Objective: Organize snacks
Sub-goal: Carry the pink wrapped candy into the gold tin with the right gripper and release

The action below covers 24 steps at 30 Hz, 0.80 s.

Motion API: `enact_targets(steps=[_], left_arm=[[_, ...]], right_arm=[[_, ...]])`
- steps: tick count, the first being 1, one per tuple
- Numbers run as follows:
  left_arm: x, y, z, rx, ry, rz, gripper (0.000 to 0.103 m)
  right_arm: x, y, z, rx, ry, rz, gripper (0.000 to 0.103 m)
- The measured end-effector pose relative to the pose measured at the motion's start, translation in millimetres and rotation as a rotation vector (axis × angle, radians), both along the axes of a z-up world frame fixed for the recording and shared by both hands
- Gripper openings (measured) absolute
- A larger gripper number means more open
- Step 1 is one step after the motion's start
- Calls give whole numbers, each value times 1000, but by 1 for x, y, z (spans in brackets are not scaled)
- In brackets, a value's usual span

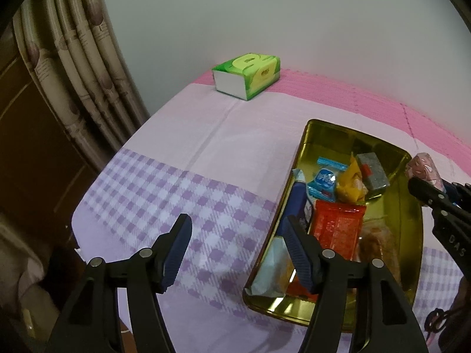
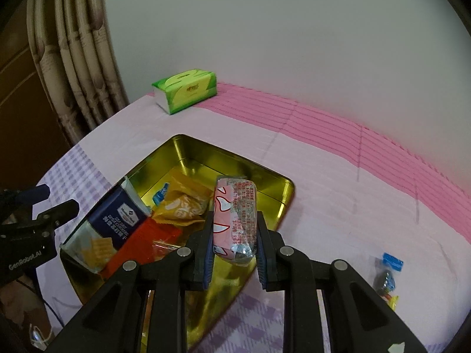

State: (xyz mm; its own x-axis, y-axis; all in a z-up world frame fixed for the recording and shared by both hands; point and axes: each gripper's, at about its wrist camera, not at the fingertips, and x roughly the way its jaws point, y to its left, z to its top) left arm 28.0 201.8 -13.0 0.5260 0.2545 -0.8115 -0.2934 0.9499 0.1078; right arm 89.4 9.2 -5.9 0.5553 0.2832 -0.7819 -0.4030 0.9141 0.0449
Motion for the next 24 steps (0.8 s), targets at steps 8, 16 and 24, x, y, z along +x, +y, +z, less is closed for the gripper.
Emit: enact_targets(steps=[8, 16, 24], left_arm=[[1, 5, -2, -19, 4, 24, 65], [1, 4, -2, -16, 6, 23, 65], [1, 3, -3, -17, 8, 22, 66]], right_arm=[[8, 11, -13, -21, 36, 12, 22], [8, 21, -25, -35, 65, 29, 22], [3, 27, -35, -36, 92, 45, 22]])
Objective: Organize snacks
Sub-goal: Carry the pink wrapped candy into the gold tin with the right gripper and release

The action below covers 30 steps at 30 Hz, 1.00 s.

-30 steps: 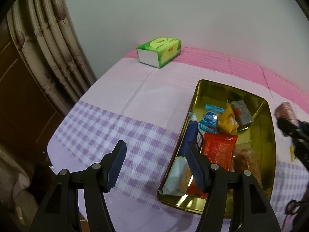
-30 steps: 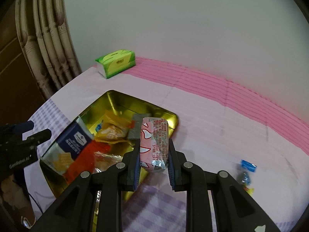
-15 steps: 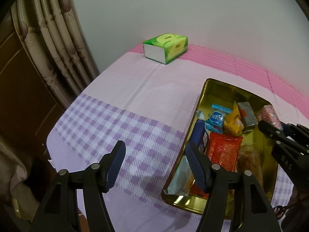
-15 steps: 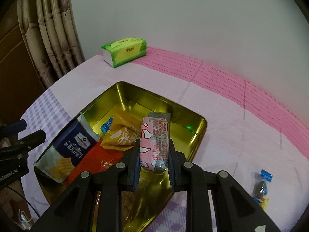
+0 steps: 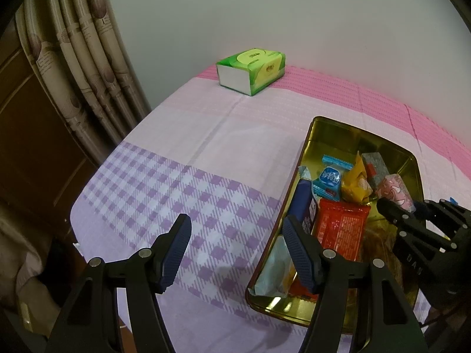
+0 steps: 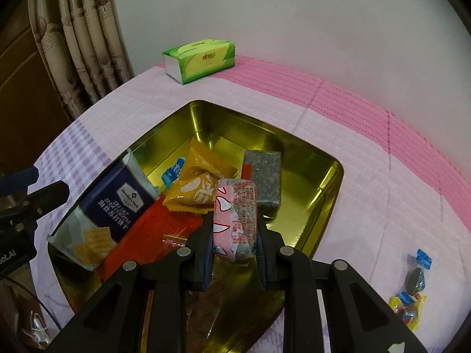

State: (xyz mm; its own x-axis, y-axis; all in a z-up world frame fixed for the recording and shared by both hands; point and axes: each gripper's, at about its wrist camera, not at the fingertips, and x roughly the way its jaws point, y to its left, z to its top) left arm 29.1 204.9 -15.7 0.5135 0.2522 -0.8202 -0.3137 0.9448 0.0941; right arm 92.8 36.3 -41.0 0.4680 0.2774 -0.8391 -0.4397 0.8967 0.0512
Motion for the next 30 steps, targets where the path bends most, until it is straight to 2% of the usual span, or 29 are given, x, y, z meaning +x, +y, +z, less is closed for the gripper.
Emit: enact_targets(steps=[13, 19, 24, 30], left_arm=[[0, -4, -2, 6, 0, -14, 66], [0, -4, -2, 6, 0, -14, 66], [1, -5, -2, 9, 1, -15, 66], [1, -6, -2, 12, 3, -16, 66]], right_arm=[[-2, -3, 0, 16, 12, -3, 25], [-6, -13, 15, 52, -17, -16, 25], [-6, -36, 34, 69, -57, -58, 25], [-2, -82, 38, 40, -72, -152, 32]])
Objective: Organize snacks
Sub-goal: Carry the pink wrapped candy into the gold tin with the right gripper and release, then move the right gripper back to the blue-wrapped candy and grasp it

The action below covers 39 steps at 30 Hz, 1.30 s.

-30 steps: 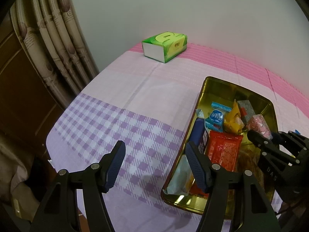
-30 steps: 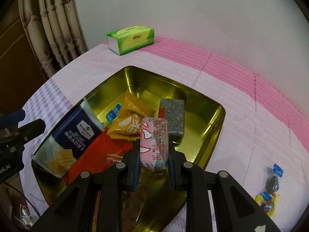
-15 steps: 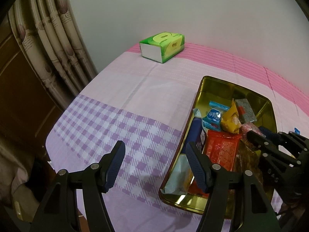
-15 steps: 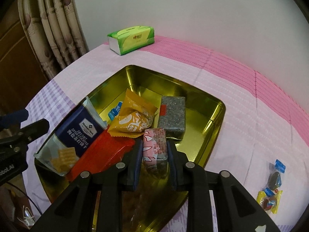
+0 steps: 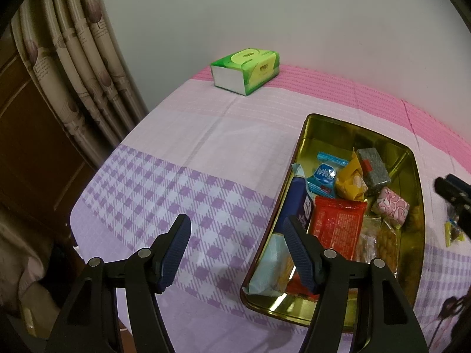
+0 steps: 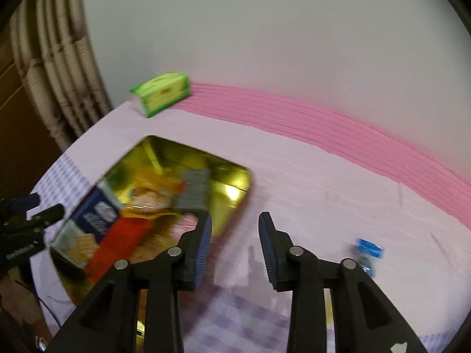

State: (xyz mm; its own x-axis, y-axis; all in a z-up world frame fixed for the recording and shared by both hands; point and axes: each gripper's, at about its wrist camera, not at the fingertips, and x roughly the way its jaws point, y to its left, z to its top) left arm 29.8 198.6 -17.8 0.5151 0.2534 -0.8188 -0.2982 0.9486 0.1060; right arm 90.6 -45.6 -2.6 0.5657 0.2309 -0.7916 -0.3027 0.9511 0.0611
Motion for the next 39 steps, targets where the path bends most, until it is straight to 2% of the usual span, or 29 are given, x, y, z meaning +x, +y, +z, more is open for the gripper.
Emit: enact_targets(steps=[7, 14, 18, 32, 36, 39], left_arm=[[0, -2, -1, 4, 1, -1, 66], [0, -3, -2, 10, 7, -5, 66], [1, -3, -3, 10, 8, -5, 66], [3, -2, -10, 32, 31, -16, 66], [3, -2, -11, 33, 31, -16, 66], [2, -2, -11, 36, 30, -17, 66]], right_arm=[[8, -66, -12, -55, 34, -132, 32], [12, -100, -28, -83, 81, -188, 32], [14, -105, -38, -97, 102, -198, 36], [31, -118, -59, -103, 142, -240, 37], [32, -120, -62, -109, 144, -242, 30], [32, -120, -62, -113, 135, -235, 30]])
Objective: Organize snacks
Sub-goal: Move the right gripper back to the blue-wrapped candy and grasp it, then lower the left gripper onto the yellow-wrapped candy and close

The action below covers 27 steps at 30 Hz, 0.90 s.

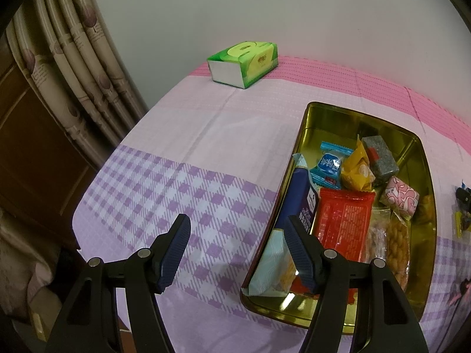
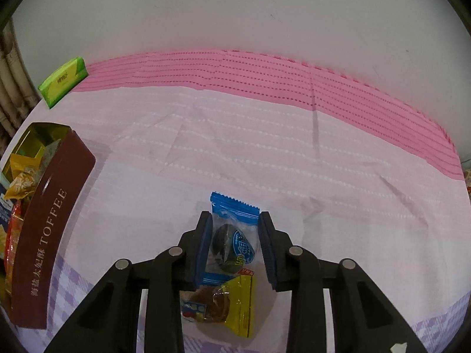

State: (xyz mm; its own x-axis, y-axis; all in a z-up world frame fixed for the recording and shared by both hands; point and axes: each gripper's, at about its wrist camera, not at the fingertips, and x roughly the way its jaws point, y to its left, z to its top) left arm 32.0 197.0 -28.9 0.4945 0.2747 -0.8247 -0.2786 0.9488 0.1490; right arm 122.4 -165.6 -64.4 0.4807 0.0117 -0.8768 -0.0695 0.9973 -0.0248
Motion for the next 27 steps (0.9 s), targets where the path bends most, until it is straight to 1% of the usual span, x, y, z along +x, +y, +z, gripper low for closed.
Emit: enact_targets(steps=[4, 9, 13, 16, 24, 27], left_arm=[[1, -1, 0, 10, 2, -7, 66], [2, -5, 0, 21, 3, -16, 67], [2, -6, -2, 30, 7, -27, 67], [3, -10, -1, 32, 5, -35, 67], [2, -23, 3, 39, -21, -67, 67], [1, -30, 9, 48, -41, -78, 67]], right_arm=[[-2, -3, -1, -5, -2, 8, 30], [-5, -21, -1, 4, 1, -32, 30], [-13, -31, -1, 13, 6, -42, 30], [-21, -32, 0, 21, 8, -39, 30], [-47, -24, 3, 99, 15, -32, 30], [-54, -22, 4, 97, 7, -24, 29]])
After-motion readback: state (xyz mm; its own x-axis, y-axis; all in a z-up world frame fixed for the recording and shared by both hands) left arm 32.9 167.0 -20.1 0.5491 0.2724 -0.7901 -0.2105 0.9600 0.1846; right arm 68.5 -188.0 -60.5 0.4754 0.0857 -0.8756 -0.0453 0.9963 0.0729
